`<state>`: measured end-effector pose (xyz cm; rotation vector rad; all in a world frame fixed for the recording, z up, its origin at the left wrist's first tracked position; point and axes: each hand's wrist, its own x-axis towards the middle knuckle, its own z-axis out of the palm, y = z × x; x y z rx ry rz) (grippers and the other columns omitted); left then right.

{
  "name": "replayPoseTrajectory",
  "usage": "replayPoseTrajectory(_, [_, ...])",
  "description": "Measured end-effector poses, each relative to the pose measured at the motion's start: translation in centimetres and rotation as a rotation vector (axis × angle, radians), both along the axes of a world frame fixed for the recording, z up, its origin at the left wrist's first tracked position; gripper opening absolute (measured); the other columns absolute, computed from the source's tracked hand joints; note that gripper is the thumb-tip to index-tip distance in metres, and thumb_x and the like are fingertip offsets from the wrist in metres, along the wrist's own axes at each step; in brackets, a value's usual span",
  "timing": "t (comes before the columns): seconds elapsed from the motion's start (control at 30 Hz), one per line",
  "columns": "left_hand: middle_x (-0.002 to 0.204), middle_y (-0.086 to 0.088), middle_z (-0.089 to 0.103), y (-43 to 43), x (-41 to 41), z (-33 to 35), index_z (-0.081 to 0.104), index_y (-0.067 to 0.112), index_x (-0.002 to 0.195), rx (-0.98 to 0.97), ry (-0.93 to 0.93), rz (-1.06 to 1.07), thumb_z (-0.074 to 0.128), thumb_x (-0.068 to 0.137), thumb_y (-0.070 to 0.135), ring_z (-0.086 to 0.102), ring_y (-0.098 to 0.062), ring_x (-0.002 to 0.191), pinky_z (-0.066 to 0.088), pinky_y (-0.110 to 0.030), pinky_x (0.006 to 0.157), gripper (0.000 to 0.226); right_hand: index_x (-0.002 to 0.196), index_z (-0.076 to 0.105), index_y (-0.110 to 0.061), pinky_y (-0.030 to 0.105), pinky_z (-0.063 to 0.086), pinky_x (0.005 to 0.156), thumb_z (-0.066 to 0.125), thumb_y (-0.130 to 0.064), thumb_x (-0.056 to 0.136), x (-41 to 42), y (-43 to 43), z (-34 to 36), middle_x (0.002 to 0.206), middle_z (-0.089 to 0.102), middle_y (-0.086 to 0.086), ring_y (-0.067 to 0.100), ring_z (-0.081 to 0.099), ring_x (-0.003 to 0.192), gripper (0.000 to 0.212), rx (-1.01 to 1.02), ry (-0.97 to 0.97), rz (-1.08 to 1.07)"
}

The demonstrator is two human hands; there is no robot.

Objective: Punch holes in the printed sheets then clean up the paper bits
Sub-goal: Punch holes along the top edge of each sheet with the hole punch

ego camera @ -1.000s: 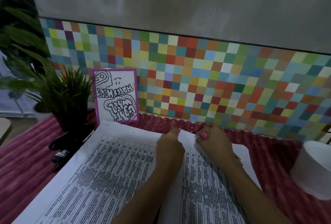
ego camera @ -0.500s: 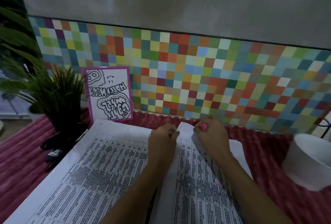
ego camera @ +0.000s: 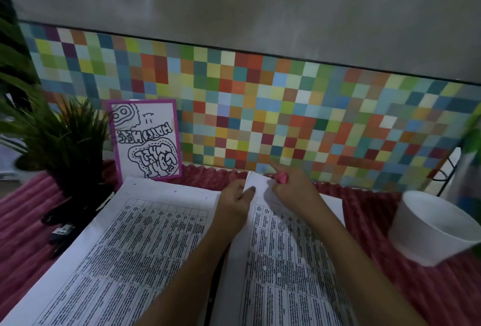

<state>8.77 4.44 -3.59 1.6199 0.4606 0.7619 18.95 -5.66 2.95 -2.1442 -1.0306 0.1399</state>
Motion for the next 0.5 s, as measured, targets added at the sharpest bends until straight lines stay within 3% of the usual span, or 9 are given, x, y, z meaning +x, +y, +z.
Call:
replayPoseTrajectory(0.07, [0.098,-0.033,0.063,0.3,0.0,0.0,0.061,0.006,0.103,-0.068,-0.033,-0.023,0.054,0.086,0.034,0.062,-0.035,0.08,0.05,-0.056,0.083,0.034,0.113,0.066,0.001,0.031,0.044,0.06,0.053,-0.004,0.087,0.2,-0.5,0.2,0.102,0.068,0.023,0.023,0.053,0.063,0.029,-0.073,0.018,0.005])
replayPoseTrajectory(0.1, [0.094,-0.031,0.062,0.3,0.1,0.0,0.059,0.005,0.104,-0.073,-0.04,-0.035,0.053,0.087,0.035,0.059,-0.029,0.079,0.05,-0.054,0.081,0.035,0.097,0.064,0.01,0.03,0.038,0.056,0.052,0.0,0.082,0.1,-0.8,0.2,0.084,0.066,0.022,0.019,0.046,0.056,0.021,-0.076,0.046,0.016])
replayPoseTrajectory(0.17, [0.092,-0.025,0.06,0.1,0.2,0.0,0.056,0.005,0.106,-0.015,-0.038,-0.047,0.049,0.09,0.037,0.057,-0.029,0.078,0.048,-0.052,0.081,0.036,0.084,0.057,0.015,0.024,0.03,0.051,0.052,0.007,0.074,-0.3,-1.1,0.4,0.059,0.043,0.009,0.01,0.034,0.047,0.014,-0.08,0.101,0.036])
replayPoseTrajectory(0.23, [0.098,-0.026,0.061,-0.4,0.3,0.0,0.055,0.009,0.11,0.058,-0.038,-0.049,0.045,0.096,0.035,0.061,-0.038,0.087,0.049,-0.056,0.084,0.031,0.079,0.059,0.01,0.019,0.032,0.046,0.053,0.009,0.073,-0.7,-1.4,1.0,0.056,0.037,-0.005,0.003,0.036,0.038,0.009,-0.061,0.152,0.042])
replayPoseTrajectory(0.3, [0.097,-0.021,0.063,-1.0,0.2,0.2,0.054,0.01,0.113,0.117,-0.073,-0.016,0.042,0.102,0.027,0.061,-0.035,0.09,0.049,-0.054,0.084,0.024,0.069,0.055,0.0,0.018,0.037,0.048,0.054,0.008,0.077,-1.2,-1.5,1.5,0.059,0.04,-0.01,0.004,0.043,0.042,0.011,-0.049,0.153,0.05])
replayPoseTrajectory(0.4, [0.089,-0.016,0.063,-1.3,0.0,-0.1,0.053,0.008,0.112,0.241,-0.136,0.095,0.039,0.1,0.028,0.061,-0.027,0.079,0.05,-0.05,0.076,0.027,0.061,0.041,0.005,0.016,0.037,0.051,0.053,0.006,0.08,-2.0,-1.4,1.8,0.064,0.044,-0.004,0.009,0.042,0.054,0.023,-0.07,0.117,0.053])
replayPoseTrajectory(0.5, [0.075,-0.017,0.059,-1.2,0.1,-0.4,0.053,0.008,0.11,0.327,-0.153,0.186,0.038,0.099,0.03,0.057,-0.025,0.064,0.046,-0.052,0.062,0.029,0.076,0.05,0.017,0.026,0.039,0.058,0.053,0.002,0.085,-2.1,-1.4,2.1,0.068,0.045,0.012,0.017,0.042,0.058,0.018,-0.045,0.139,0.045])
